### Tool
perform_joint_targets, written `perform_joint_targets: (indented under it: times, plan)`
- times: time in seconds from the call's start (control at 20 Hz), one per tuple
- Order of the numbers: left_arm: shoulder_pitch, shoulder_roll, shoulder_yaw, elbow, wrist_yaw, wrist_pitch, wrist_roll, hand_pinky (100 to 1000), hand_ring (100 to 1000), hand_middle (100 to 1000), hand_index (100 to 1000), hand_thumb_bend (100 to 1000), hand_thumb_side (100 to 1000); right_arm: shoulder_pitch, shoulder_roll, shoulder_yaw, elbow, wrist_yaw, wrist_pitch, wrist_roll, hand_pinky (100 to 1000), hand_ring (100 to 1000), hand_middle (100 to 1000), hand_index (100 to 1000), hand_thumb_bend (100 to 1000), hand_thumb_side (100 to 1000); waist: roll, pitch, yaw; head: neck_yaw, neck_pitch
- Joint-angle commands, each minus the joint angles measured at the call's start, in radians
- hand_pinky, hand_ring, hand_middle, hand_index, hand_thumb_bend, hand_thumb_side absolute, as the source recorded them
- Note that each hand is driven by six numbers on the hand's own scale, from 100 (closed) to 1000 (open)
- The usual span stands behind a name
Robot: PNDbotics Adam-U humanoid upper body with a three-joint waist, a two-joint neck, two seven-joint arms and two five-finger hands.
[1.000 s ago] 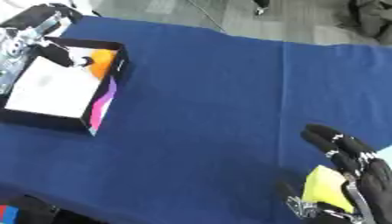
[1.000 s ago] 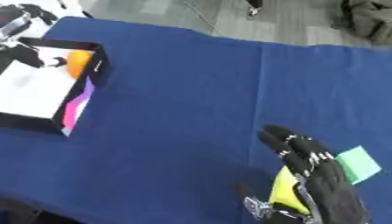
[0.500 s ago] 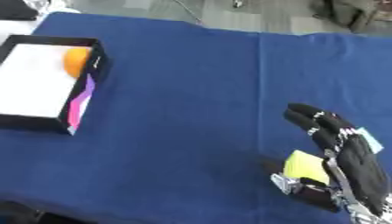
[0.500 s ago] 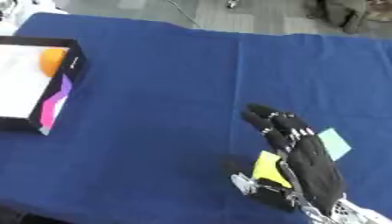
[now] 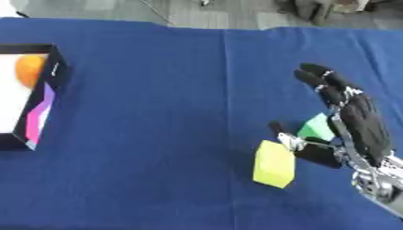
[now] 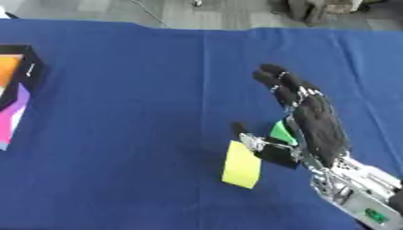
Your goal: Pick up the objects with one hand, pass them to the other hand, and then place them into the box on the other side of the table.
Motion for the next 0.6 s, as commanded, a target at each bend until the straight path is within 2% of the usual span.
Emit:
perform_joint_targets:
  times: [0.05, 0.3, 0.5, 0.6]
  plan:
    - [0.017, 0.061, 0.0, -0.093, 0.052, 0.014, 0.0, 951, 1000, 668, 847, 100, 618, 0.049, -0.067, -0.06, -0.01, -0.052, -0.038, 0.047, 655, 738, 863, 887, 400, 397, 0.0, -0.025, -0.004, 0.003, -0.004]
    - [0.082, 0.089, 0.019, -0.228, 0.135, 0.094, -0.01, 960, 1000, 655, 846, 100, 632, 0.142, -0.104, -0.148, -0.01, -0.135, -0.12, 0.13, 649, 742, 883, 896, 382, 412, -0.003, -0.017, -0.012, 0.001, -0.005]
    - [0.123, 0.114, 0.019, -0.318, 0.198, 0.158, -0.008, 961, 1000, 653, 845, 100, 634, 0.175, -0.123, -0.206, -0.01, -0.198, -0.181, 0.194, 649, 743, 892, 903, 388, 396, -0.006, -0.01, -0.018, -0.005, -0.005]
    - [0.132, 0.124, 0.02, -0.346, 0.23, 0.19, -0.011, 962, 1000, 650, 845, 100, 637, 0.188, -0.135, -0.226, -0.01, -0.23, -0.189, 0.226, 670, 756, 901, 918, 410, 390, -0.007, -0.009, -0.02, -0.011, -0.006]
